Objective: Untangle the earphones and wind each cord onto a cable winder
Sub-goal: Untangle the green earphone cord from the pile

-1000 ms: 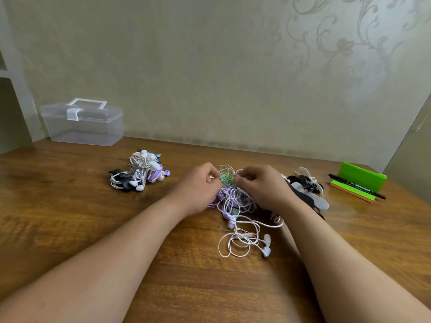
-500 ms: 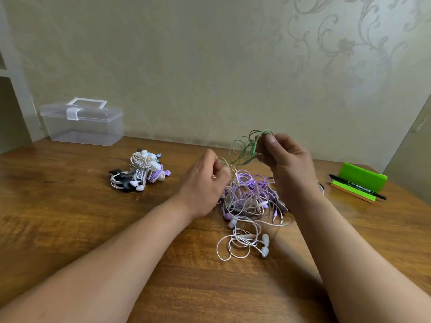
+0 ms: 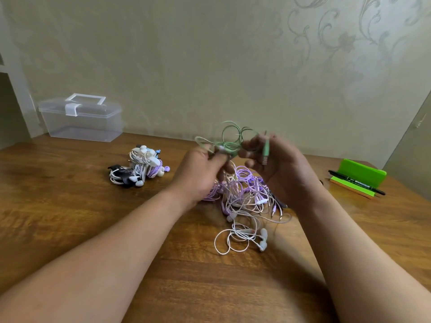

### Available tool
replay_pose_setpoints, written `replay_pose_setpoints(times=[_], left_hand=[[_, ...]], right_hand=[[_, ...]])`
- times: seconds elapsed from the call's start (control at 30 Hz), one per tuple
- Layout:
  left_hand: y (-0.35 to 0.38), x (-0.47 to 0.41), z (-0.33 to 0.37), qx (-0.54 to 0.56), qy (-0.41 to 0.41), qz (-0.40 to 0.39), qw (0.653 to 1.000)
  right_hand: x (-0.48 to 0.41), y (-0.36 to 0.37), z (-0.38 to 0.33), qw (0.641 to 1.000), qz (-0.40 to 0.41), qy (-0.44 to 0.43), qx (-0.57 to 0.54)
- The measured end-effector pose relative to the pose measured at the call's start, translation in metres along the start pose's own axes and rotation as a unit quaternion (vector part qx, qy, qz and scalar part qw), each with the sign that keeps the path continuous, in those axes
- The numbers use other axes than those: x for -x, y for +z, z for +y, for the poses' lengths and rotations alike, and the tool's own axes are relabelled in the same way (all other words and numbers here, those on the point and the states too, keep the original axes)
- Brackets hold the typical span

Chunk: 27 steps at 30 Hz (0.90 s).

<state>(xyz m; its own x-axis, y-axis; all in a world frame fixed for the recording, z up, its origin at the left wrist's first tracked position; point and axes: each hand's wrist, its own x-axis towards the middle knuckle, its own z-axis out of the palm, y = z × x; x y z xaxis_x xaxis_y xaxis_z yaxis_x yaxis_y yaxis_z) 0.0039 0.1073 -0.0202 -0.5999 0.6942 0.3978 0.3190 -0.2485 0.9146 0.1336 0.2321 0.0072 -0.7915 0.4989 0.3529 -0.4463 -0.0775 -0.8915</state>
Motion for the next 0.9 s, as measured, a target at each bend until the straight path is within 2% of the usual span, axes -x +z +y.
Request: replay_pose_setpoints(times=[0.07, 0.13, 0.2, 0.3, 0.37, 0.47, 0.53, 0.6, 0.67, 0.77, 0.83, 0.9], left_hand=[[-0.006, -0.001, 0.005, 0.123, -0.029, -0.029, 0.991], [-0.009, 0.0, 0.01, 0.195, -0.048, -0.077, 0.977], [-0.008, 0.002, 0.012, 0.183, -0.057, -0.118, 0.974], [-0.004, 0.004, 0.012, 0.14, -0.066, -0.087, 0.984], [-0.004, 0.003, 0.01, 0.116, -0.065, -0.046, 0.99], [-0.008, -0.001, 0.008, 0.141, -0.091, 0.009, 0.986], [-0.013, -0.004, 0.009, 0.184, -0.098, 0.027, 0.978], [-0.02, -0.005, 0.012, 0.25, -0.102, 0.003, 0.963], [-0.021, -0.004, 0.015, 0.302, -0.121, -0.045, 0.945], [-0.017, -0.002, 0.017, 0.314, -0.133, -0.093, 0.936], [-0.016, -0.002, 0.015, 0.305, -0.134, -0.101, 0.937], [-0.016, -0.002, 0.013, 0.283, -0.137, -0.089, 0.945]], right_hand=[[0.0, -0.003, 0.007, 0.996, 0.03, -0.019, 0.085], [0.003, -0.002, 0.009, 0.984, 0.043, -0.048, 0.165], [0.005, 0.001, 0.008, 0.962, 0.029, -0.084, 0.258], [0.011, 0.008, 0.009, 0.922, -0.048, -0.101, 0.371], [0.015, 0.013, 0.01, 0.921, -0.088, -0.079, 0.371], [0.014, 0.013, 0.011, 0.938, -0.036, -0.046, 0.341], [0.011, 0.007, 0.011, 0.901, -0.004, -0.024, 0.432], [0.011, 0.001, 0.017, 0.852, -0.018, 0.008, 0.523], [0.014, 0.0, 0.025, 0.828, -0.047, 0.025, 0.559], [0.011, 0.004, 0.034, 0.83, -0.039, -0.015, 0.557], [0.008, 0.008, 0.037, 0.84, -0.004, -0.04, 0.542], [0.005, 0.008, 0.041, 0.832, 0.029, -0.059, 0.55]])
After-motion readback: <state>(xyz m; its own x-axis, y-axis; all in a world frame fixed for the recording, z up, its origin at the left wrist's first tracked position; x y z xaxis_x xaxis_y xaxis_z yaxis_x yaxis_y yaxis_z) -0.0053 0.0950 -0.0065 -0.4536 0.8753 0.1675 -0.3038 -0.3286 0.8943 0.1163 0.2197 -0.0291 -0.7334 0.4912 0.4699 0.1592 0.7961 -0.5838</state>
